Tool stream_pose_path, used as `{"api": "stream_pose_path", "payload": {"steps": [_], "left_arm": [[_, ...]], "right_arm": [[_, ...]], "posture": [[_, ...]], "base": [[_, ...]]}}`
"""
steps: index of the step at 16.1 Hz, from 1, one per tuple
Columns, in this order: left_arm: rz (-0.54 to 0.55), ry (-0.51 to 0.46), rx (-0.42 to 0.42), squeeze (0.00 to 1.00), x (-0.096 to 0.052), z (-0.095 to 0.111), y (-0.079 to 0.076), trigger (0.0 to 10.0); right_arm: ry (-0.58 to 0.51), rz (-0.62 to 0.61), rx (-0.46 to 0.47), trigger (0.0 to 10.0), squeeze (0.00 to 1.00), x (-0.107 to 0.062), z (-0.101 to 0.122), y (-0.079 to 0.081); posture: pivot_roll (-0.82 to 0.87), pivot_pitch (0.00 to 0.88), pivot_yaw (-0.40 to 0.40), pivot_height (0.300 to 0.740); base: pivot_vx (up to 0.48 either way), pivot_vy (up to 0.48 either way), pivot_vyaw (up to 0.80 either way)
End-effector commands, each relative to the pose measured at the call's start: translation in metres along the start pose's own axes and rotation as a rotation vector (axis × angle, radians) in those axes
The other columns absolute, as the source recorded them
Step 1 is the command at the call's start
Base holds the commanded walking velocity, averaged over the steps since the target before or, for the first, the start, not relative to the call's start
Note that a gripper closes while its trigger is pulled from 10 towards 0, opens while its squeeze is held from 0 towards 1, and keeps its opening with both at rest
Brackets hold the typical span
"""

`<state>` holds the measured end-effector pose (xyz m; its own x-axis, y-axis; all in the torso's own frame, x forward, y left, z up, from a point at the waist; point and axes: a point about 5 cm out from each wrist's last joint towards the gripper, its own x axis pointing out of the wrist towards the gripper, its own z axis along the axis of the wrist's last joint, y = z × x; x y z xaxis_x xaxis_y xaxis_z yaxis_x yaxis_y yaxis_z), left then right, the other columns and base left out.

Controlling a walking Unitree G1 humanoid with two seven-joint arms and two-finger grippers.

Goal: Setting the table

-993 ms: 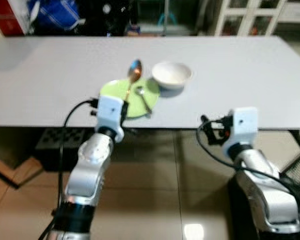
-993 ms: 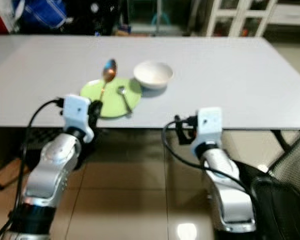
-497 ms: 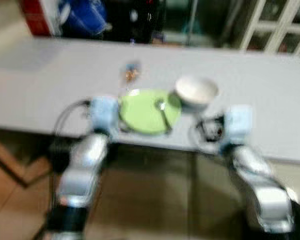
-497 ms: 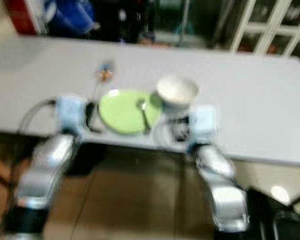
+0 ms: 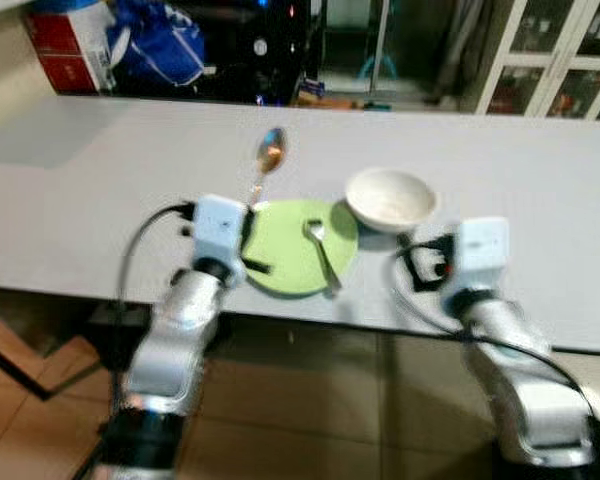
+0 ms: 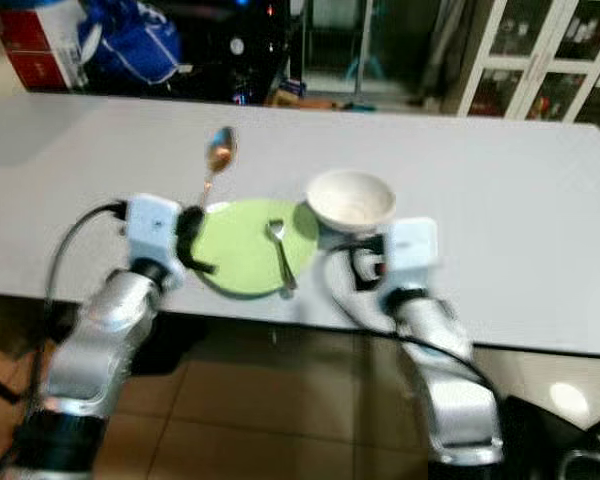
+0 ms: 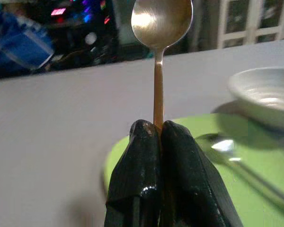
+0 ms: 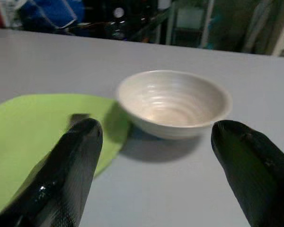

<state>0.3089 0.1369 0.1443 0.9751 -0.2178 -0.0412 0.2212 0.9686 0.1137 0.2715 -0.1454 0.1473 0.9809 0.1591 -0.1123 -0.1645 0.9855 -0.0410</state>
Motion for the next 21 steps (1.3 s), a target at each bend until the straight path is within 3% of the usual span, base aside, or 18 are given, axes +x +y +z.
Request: {"api": "stream_pose_path", "payload": {"steps": [1, 4, 7, 10, 12, 18, 21], "left_arm": [[-0.025, 0.031, -0.017, 0.0, 0.007, -0.001, -0.008, 10.0], [-0.016, 0.191, -0.038, 0.0, 0.026, -0.014, -0.007, 10.0], [-0.003, 0.277, -0.03, 0.0, 0.047, -0.012, -0.005, 10.0], [0.012, 0.342, -0.015, 0.0, 0.055, -0.01, -0.005, 10.0], [-0.008, 0.372, 0.022, 0.0, 0.06, -0.014, -0.008, 10.0], [-0.045, 0.428, -0.015, 0.0, 0.075, -0.015, -0.013, 10.0], [-0.127, 0.429, -0.016, 0.0, 0.08, -0.012, -0.031, 10.0]], "right_arm": [[-0.007, -0.001, -0.026, 10.0, 0.0, -0.002, 0.006, -0.007], [0.023, 0.123, -0.076, 10.0, 0.0, -0.004, 0.01, -0.002], [0.096, 0.251, -0.118, 10.0, 0.0, -0.012, 0.007, 0.002], [0.112, 0.342, -0.115, 10.0, 0.0, -0.02, 0.011, 0.005], [0.119, 0.392, -0.124, 10.0, 0.0, -0.021, 0.012, 0.008], [0.135, 0.43, -0.132, 10.0, 0.0, -0.024, 0.015, 0.012], [0.136, 0.434, -0.132, 10.0, 0.0, -0.025, 0.016, 0.012]], "posture": [[-0.04, 0.0, 0.029, 0.74], [-0.04, 0.0, 0.031, 0.74], [-0.05, 0.008, 0.033, 0.74], [-0.05, 0.016, 0.035, 0.74], [-0.05, 0.019, 0.035, 0.74], [-0.06, 0.034, 0.035, 0.74], [-0.06, 0.039, 0.039, 0.74]], "base": [[0.0, 0.0, 0.0], [0.0, 0.0, 0.0], [0.0, 0.0, 0.0], [0.0, 0.0, 0.0], [0.0, 0.0, 0.0], [0.0, 0.0, 0.0], [0.0, 0.0, 0.0]]}}
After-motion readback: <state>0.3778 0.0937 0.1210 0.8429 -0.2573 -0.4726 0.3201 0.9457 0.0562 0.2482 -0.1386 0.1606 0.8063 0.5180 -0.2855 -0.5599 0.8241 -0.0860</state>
